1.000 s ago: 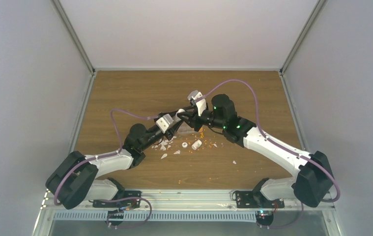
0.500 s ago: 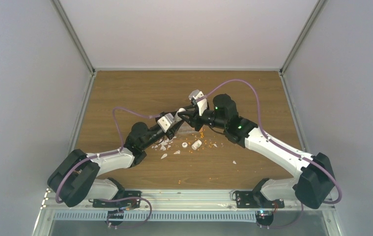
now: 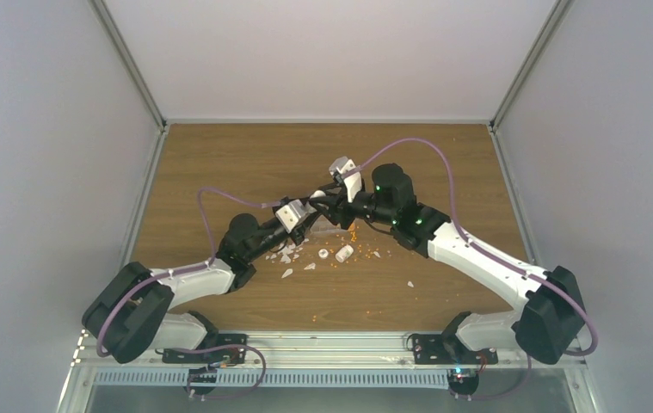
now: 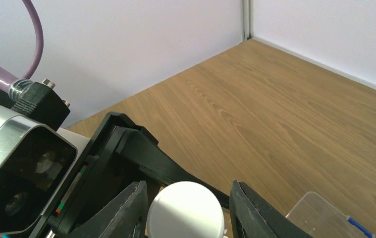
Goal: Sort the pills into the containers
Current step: Unscrew the lid of the pill bottle.
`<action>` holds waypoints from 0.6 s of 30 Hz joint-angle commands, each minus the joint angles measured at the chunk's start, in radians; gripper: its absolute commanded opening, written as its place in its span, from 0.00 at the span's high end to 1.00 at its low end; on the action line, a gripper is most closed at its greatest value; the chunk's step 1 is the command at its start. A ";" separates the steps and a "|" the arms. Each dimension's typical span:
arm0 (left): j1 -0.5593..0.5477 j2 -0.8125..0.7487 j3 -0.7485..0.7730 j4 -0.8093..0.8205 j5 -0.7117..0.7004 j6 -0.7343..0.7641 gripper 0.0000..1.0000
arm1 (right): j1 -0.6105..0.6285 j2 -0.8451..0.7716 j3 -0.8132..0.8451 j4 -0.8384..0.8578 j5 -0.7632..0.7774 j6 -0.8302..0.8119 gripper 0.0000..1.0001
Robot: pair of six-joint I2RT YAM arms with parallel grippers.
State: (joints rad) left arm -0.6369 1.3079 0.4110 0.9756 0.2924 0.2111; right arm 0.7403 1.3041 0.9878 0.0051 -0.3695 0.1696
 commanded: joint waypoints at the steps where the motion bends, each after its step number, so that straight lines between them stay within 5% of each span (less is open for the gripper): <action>1: 0.003 -0.028 0.000 0.038 0.031 0.016 0.43 | -0.013 -0.012 0.021 0.013 -0.034 0.024 0.00; 11: -0.007 0.011 0.004 0.063 -0.104 0.013 0.44 | -0.058 -0.039 0.004 0.085 -0.046 0.231 0.01; 18: -0.055 0.070 0.029 0.080 -0.311 0.028 0.45 | -0.058 0.060 0.081 0.034 -0.055 0.358 0.11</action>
State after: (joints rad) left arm -0.6594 1.3403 0.4114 0.9833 0.1326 0.2153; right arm 0.6857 1.3079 1.0069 0.0517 -0.4126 0.4236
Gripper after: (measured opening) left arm 0.748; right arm 0.913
